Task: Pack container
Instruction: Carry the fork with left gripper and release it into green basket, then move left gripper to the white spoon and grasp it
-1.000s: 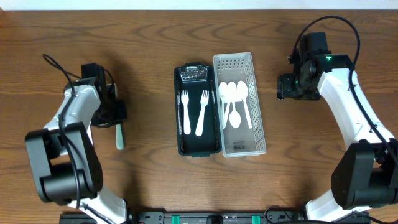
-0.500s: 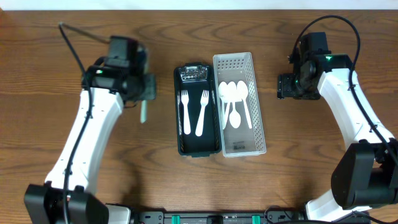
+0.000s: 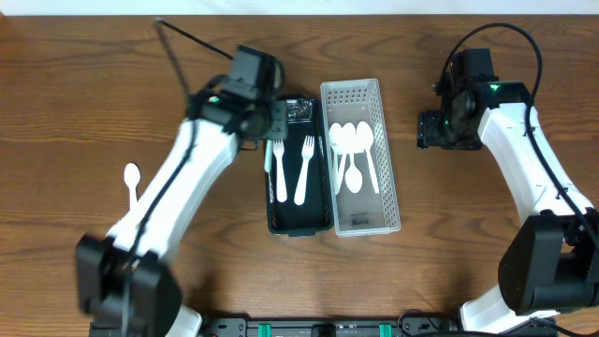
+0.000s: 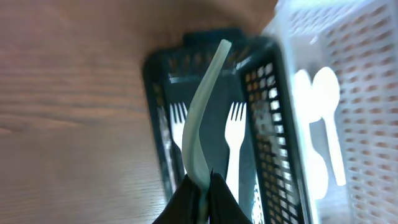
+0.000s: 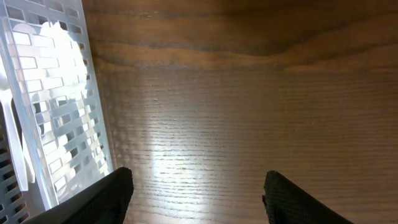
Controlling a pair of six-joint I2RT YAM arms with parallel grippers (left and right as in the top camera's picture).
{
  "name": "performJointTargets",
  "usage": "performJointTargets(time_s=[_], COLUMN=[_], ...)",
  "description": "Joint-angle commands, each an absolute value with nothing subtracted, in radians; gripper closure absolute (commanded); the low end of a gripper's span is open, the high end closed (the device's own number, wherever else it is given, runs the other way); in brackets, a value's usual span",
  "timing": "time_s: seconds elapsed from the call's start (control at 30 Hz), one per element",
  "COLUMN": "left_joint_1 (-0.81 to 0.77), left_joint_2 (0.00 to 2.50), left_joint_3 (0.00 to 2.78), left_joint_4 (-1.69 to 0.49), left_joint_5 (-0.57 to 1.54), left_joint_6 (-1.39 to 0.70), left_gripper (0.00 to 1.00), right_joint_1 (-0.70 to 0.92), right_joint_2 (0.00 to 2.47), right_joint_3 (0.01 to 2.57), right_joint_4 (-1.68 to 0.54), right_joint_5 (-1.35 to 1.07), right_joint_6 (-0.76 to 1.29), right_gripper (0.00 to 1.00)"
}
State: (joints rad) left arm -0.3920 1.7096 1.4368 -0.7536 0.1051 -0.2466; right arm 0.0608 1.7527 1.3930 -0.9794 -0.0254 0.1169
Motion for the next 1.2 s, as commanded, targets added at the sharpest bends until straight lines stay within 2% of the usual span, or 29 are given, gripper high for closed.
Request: performJointTargets(time_s=[0.0, 0.17, 0.27, 0.33, 0.47, 0.6, 0.67, 0.9, 1.17], left_joint_1=[-0.434, -0.484, -0.490, -0.486, -0.459, -0.408, -0.374, -0.129, 0.242], left_joint_2=[1.797, 1.870, 1.878, 1.874, 1.848, 1.771, 1.721, 1.561, 1.571], left_joint_3=[1.442, 1.442, 1.442, 1.443, 1.443, 1.443, 1.443, 1.443, 1.399], left_joint_4=[-0.750, -0.740, -0.740, -0.740, -0.746, -0.756, -0.768, -0.873, -0.995], left_joint_5=[0.124, 0.123, 0.123, 0.120, 0.115, 0.057, 0.033, -0.019, -0.019], left_joint_6=[-0.272, -0.271, -0.271, -0.271, -0.263, -0.263, -0.231, -0.149, -0.108], left_gripper=[0.94, 0.93, 0.69, 0.57, 0.46, 0.45, 0.39, 0.30, 0.21], right_joint_1=[0.059, 0.059, 0.059, 0.059, 0.059, 0.059, 0.059, 0.059, 0.059], right_joint_2=[1.739, 1.739, 1.739, 1.739, 1.739, 1.739, 1.739, 1.739, 1.739], right_joint_3=[1.408, 1.408, 1.408, 1.408, 1.408, 1.408, 1.408, 1.408, 1.408], right_joint_4=[-0.980, -0.982, -0.984, -0.985, -0.987, -0.988, -0.988, -0.988, -1.003], right_joint_5=[-0.015, -0.015, -0.015, -0.015, -0.015, -0.015, -0.015, -0.015, -0.015], right_joint_6=[0.107, 0.107, 0.106, 0.102, 0.096, 0.096, 0.096, 0.096, 0.100], right_gripper=[0.29, 0.29, 0.29, 0.29, 0.29, 0.29, 0.29, 0.27, 0.27])
